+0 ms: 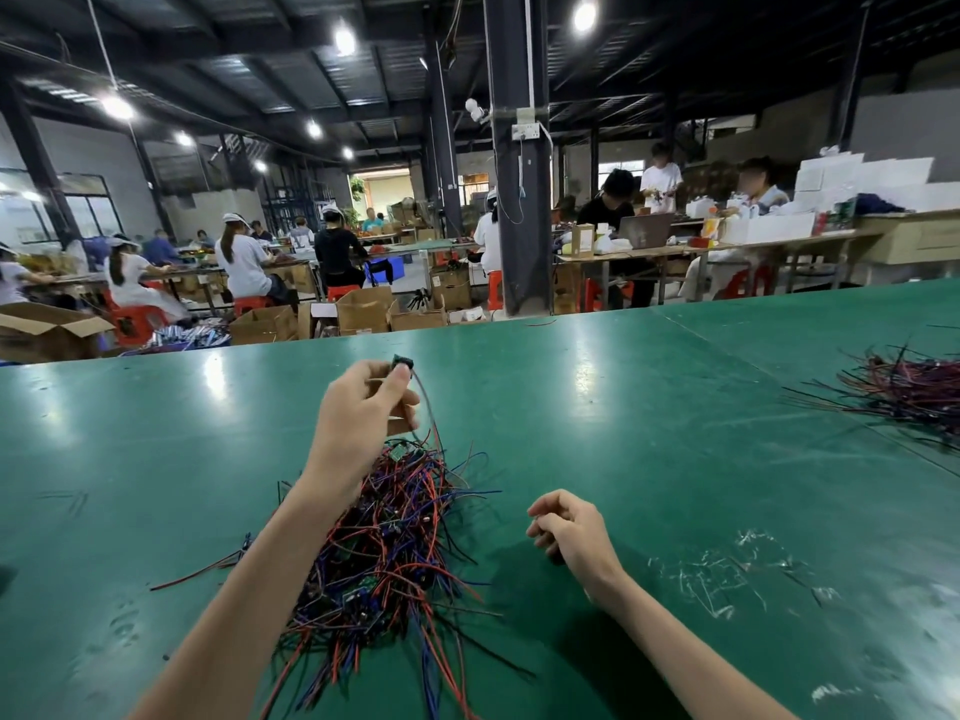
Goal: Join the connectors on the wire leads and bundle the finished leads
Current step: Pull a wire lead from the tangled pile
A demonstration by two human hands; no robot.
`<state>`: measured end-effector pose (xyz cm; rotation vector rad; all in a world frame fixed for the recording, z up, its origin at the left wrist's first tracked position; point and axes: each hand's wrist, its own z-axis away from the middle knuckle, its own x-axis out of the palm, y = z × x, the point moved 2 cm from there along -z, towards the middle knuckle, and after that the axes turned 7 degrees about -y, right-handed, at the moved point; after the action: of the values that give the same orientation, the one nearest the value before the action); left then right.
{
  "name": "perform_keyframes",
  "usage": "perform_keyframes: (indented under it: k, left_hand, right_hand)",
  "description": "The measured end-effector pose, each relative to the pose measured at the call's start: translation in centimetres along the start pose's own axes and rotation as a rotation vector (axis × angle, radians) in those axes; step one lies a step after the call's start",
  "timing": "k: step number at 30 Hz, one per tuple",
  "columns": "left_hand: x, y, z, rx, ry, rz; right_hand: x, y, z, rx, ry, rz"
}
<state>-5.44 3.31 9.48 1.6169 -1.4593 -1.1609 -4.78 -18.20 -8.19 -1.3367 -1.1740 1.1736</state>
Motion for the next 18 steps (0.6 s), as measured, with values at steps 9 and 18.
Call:
perform_keyframes:
  k: [9, 18]
  left_hand:
    - [9.3, -6.9, 2.3, -0.467, -0.117, 0.536]
    - [11.4, -11.9, 4.6, -0.558, -0.253, 0.469]
  right_hand:
    - [-0.7, -1.3, 0.4, -0.001, -0.185, -0.294]
    - [-1.3, -1.3, -0.1, -0.018, -0.214, -0.406]
